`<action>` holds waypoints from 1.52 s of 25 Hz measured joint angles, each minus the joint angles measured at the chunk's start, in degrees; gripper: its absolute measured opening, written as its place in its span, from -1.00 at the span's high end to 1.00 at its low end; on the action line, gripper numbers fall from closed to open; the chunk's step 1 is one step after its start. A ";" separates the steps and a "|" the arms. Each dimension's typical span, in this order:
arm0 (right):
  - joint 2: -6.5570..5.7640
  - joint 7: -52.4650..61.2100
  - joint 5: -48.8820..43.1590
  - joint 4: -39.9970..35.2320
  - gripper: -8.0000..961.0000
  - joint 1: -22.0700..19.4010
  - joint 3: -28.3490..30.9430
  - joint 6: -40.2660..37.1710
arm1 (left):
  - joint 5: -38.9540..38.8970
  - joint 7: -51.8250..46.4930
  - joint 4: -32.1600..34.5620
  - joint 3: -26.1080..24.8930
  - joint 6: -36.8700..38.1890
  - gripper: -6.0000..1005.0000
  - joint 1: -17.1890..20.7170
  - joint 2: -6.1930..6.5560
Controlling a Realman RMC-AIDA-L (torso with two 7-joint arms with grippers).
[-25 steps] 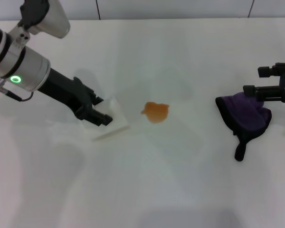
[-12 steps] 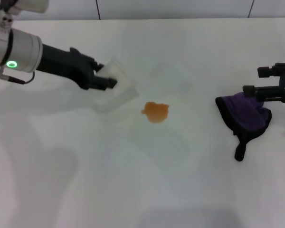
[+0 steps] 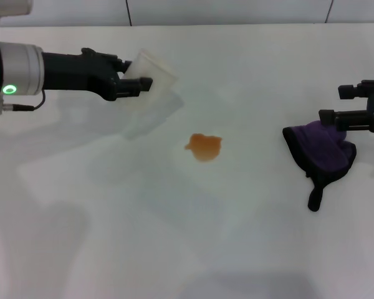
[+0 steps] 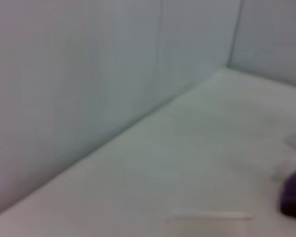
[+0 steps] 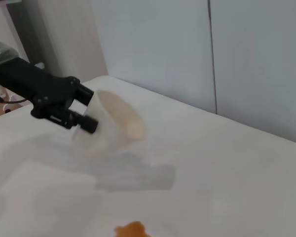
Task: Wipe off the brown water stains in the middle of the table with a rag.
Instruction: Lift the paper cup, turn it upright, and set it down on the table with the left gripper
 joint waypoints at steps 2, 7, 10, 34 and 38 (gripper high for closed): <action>0.00 0.00 0.00 -0.17 -0.61 0.00 0.00 -0.04 | -4.73 1.85 1.35 0.00 -0.11 0.02 2.59 0.00; 0.01 0.02 0.00 -0.47 -0.61 -0.03 -0.33 -0.17 | -8.08 4.24 3.94 0.00 -1.91 0.02 5.20 0.00; 0.08 0.03 0.00 -0.49 -0.61 0.06 -0.47 -0.24 | -9.28 6.08 6.47 0.00 -4.39 0.02 6.72 -0.06; 0.08 0.05 -0.01 -0.55 -0.61 0.39 -0.88 -0.24 | -20.34 21.39 20.92 -0.08 -19.88 0.02 13.52 0.00; 0.09 0.03 -0.02 -0.56 -0.61 0.37 -0.87 -0.35 | -20.36 22.89 22.07 -0.09 -20.54 0.02 14.03 -0.03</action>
